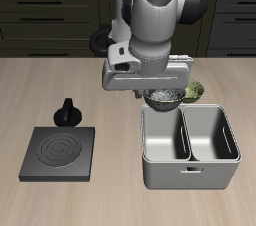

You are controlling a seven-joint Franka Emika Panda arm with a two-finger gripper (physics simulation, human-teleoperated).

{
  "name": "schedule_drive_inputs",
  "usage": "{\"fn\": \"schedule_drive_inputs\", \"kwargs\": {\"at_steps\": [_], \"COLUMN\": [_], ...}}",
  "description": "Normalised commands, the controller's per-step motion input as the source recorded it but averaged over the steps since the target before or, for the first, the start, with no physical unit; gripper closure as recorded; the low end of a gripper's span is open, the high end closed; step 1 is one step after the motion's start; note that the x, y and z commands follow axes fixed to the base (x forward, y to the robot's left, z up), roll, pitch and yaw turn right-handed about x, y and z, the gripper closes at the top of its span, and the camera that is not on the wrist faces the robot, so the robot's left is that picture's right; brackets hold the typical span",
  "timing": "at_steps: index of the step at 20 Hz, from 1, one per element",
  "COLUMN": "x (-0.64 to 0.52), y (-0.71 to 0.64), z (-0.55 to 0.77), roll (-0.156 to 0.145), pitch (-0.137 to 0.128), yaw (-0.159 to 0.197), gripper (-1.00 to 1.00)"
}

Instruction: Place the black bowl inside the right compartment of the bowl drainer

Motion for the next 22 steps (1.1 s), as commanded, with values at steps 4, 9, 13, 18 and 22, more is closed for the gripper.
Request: {"fn": "schedule_drive_inputs", "kwargs": {"at_steps": [4,9,13,18,22], "x": [-0.03,-0.05,-0.02,0.01,0.01], "y": [-0.06,0.1,0.08,0.01,0.04], "z": [-0.04,-0.14,-0.07,-0.08,-0.17], "roll": [-0.001,0.022,0.019,-0.007,-0.008], "pitch": [0.006,0.018,0.01,0.007,0.039], "yaw": [-0.003,0.003,0.009,0.016,0.007], "gripper": [1.0,1.0,1.0,1.0,1.0]}}
